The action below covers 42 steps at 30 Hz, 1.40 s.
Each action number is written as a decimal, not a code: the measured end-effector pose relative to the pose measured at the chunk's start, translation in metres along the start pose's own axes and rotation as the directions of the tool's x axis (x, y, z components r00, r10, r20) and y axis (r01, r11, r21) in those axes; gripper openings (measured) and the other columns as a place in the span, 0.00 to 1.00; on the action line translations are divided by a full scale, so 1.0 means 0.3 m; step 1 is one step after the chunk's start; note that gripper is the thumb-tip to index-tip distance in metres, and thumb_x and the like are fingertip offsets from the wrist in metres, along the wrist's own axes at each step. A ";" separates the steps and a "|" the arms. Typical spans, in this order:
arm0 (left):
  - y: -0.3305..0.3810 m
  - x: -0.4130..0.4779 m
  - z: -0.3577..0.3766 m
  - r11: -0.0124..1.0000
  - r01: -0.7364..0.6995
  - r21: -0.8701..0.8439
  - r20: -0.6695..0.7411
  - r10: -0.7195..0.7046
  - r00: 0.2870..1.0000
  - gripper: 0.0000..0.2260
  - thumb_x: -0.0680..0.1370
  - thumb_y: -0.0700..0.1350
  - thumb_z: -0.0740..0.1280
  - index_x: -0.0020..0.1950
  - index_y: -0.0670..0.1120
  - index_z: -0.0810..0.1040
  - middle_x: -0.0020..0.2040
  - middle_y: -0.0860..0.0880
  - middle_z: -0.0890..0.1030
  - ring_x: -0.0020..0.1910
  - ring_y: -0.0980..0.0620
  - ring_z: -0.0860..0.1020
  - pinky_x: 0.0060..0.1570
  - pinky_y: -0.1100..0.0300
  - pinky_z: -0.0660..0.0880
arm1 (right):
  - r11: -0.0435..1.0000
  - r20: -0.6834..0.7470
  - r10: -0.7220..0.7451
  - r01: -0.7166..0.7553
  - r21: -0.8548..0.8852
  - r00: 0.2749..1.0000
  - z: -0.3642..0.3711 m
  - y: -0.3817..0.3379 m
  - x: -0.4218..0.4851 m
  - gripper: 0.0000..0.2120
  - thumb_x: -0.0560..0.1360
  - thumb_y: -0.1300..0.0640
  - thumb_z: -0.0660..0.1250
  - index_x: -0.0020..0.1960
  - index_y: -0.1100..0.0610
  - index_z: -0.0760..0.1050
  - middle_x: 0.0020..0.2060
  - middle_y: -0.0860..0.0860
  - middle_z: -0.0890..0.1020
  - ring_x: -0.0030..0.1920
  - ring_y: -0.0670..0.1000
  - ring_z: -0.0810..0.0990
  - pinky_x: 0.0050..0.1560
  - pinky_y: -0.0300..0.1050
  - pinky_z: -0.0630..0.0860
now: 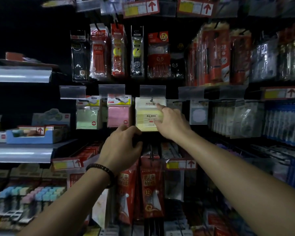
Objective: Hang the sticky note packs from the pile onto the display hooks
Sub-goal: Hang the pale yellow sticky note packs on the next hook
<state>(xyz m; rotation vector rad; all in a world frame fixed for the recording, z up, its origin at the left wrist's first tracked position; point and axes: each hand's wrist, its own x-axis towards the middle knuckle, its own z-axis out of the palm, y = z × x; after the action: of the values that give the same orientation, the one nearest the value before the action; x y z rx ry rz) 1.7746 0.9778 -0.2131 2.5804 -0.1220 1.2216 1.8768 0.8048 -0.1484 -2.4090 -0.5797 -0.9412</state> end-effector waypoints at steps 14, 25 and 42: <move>0.012 -0.684 0.302 0.960 -0.135 -0.244 0.056 0.153 0.987 0.09 0.79 0.45 0.64 0.57 0.50 0.79 0.50 0.53 0.77 0.45 0.45 0.79 0.42 0.44 0.78 | 0.949 -0.277 -0.172 0.235 0.211 0.945 0.079 0.320 -0.685 0.04 0.82 0.57 0.69 0.56 0.55 0.80 0.45 0.49 0.79 0.44 0.48 0.77 0.45 0.44 0.73; -0.123 -1.359 0.917 0.950 0.191 -0.249 0.582 -0.012 0.813 0.10 0.77 0.45 0.68 0.55 0.58 0.79 0.51 0.61 0.77 0.44 0.52 0.82 0.41 0.51 0.80 | 0.919 0.246 0.350 -0.382 0.097 0.904 0.657 0.870 -1.540 0.07 0.77 0.58 0.73 0.45 0.47 0.78 0.38 0.42 0.79 0.38 0.45 0.80 0.39 0.47 0.78; -0.151 -1.678 1.380 0.882 0.459 -0.105 0.874 -0.138 0.465 0.10 0.80 0.43 0.69 0.51 0.59 0.81 0.48 0.60 0.81 0.43 0.57 0.80 0.46 0.55 0.79 | 0.001 0.511 0.853 -0.977 -0.213 -0.111 1.372 1.262 -2.041 0.16 0.78 0.55 0.74 0.64 0.57 0.81 0.52 0.53 0.84 0.46 0.52 0.83 0.42 0.39 0.81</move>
<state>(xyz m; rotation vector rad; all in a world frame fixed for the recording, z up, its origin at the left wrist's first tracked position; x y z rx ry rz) 1.7703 0.8792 -0.8588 2.4705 -0.0401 -0.2912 1.8774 0.6152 -0.9556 -1.9523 0.9172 0.4977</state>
